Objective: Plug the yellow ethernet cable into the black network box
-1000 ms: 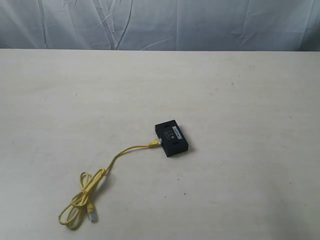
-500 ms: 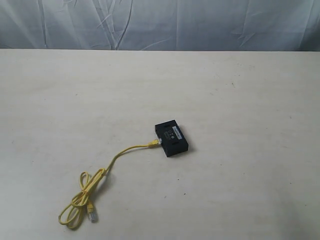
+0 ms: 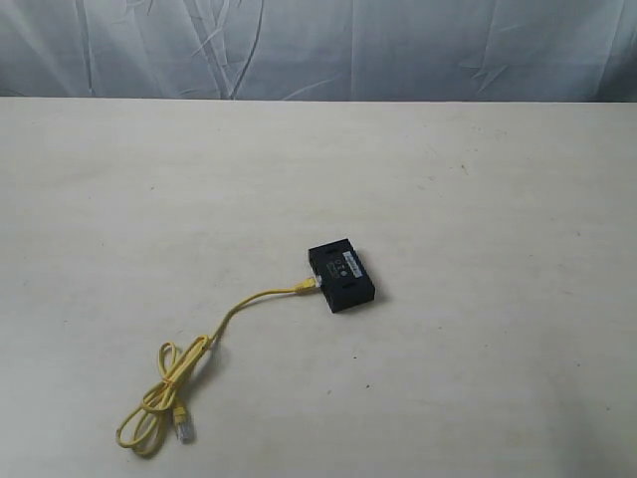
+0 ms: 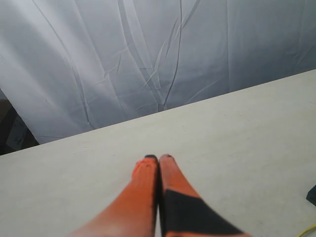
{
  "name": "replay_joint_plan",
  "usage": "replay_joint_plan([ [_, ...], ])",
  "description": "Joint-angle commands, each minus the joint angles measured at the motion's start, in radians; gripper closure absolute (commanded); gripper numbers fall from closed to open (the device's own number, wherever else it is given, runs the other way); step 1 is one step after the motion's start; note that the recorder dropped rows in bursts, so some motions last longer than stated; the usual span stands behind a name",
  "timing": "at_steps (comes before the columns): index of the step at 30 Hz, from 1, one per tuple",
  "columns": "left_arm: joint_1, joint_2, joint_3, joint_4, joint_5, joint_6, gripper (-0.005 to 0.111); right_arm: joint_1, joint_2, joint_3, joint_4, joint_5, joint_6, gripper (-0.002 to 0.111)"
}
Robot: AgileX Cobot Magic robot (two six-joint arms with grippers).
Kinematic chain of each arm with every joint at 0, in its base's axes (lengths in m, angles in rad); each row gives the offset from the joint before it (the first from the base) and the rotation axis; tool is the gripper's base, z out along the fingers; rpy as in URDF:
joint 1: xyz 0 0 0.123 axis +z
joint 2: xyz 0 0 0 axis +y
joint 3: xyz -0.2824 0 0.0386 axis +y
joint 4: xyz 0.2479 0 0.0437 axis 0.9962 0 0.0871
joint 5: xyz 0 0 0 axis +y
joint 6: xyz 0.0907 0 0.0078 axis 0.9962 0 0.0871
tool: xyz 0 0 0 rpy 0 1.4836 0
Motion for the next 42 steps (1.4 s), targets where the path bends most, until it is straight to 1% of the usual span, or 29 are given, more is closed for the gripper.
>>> replay_joint_plan([
  [1, 0.004, -0.004, 0.004, 0.005, -0.004, -0.002, 0.107, 0.002, -0.007, 0.004, 0.0, -0.013, 0.0, 0.109],
  [6, 0.004, -0.004, 0.004, 0.005, -0.004, -0.002, 0.107, 0.002, -0.007, 0.004, 0.0, -0.01, 0.0, 0.109],
  [7, 0.016, -0.014, 0.006, 0.022, -0.002, -0.002, 0.107, 0.002, -0.007, 0.004, 0.0, -0.01, 0.0, 0.109],
  [9, 0.078, -0.056, 0.039, -0.058, 0.0, -0.005, 0.107, 0.002, -0.007, 0.004, 0.0, -0.01, 0.0, 0.109],
  [11, 0.129, -0.104, 0.109, -0.08, -0.014, -0.005, 0.107, 0.002, -0.007, 0.004, 0.0, -0.01, 0.0, 0.109],
  [15, 0.171, -0.182, 0.249, -0.079, -0.031, -0.005, 0.107, 0.002, -0.007, 0.004, 0.0, -0.01, 0.0, 0.109],
  [17, 0.176, -0.226, 0.338, -0.074, -0.065, -0.005, 0.107, 0.002, -0.007, 0.004, 0.0, -0.01, 0.0, 0.109],
  [21, 0.176, -0.321, 0.504, -0.074, -0.178, -0.005, 0.107, 0.002, -0.007, 0.004, 0.0, -0.01, 0.0, 0.109],
  [25, 0.176, -0.439, 0.637, -0.068, -0.28, -0.005, 0.107, 0.002, -0.007, 0.004, 0.0, -0.01, 0.0, 0.109],
  [29, 0.176, -0.567, 0.727, -0.068, -0.294, -0.005, 0.107, 0.002, -0.007, 0.004, 0.0, -0.01, 0.0, 0.109],
  [32, 0.176, -0.647, 0.772, -0.068, -0.295, -0.005, 0.107, 0.002, -0.007, 0.004, 0.0, -0.01, 0.0, 0.109],
  [35, 0.176, -0.647, 0.799, -0.068, -0.299, -0.005, 0.107, 0.002, -0.007, 0.004, 0.0, -0.01, 0.0, 0.109],
  [42, 0.174, -0.647, 0.814, -0.06, -0.209, -0.003, 0.107, 0.002, -0.007, 0.004, 0.0, -0.01, 0.0, 0.109],
])
